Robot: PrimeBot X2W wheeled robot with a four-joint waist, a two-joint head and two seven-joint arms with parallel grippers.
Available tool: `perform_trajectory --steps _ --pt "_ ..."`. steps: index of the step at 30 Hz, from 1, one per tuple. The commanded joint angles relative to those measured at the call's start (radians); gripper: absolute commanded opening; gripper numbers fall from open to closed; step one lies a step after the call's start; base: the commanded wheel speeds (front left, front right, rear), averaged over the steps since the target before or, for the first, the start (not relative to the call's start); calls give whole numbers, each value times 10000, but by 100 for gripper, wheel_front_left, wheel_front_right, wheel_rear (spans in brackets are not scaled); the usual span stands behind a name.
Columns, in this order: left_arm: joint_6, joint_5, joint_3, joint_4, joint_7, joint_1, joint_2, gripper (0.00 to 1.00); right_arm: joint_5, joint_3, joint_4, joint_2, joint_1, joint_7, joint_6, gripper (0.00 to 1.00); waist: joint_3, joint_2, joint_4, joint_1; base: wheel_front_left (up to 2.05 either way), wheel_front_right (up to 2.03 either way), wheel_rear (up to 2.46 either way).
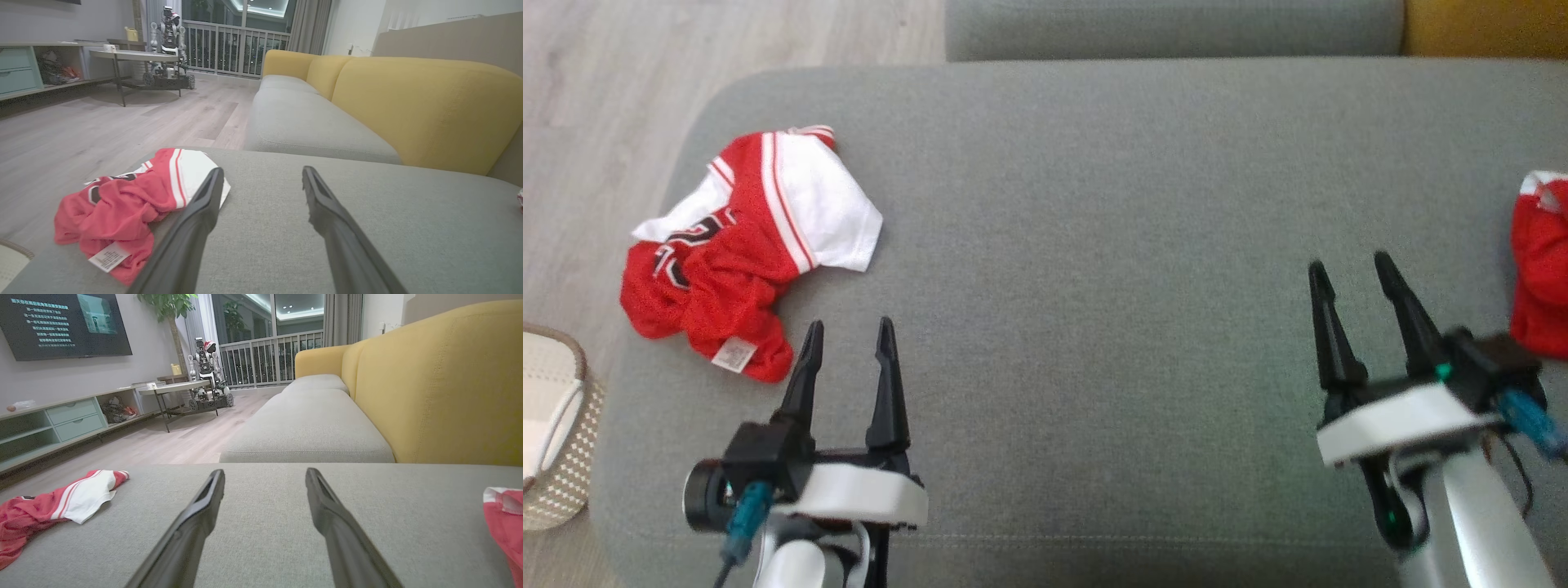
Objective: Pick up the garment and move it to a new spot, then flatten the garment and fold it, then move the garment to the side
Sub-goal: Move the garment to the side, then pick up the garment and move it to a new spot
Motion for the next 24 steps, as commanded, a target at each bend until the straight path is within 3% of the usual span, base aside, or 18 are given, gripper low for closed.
perform_trajectory --steps 1,10,24 --pt "57 130 345 -401 -53 -142 31 100 110 185 -592 23 17 -94 -4 100 -226 0 170 0 0 0 0" --pt "-165 816 580 -644 -53 459 31 100 423 470 -817 23 1793 -94 -4 100 -763 0 171 0 0 0 0" --pt "-66 781 669 -607 -53 684 31 100 711 771 -827 24 1947 -95 -4 100 -963 0 -64 0 0 0 0"
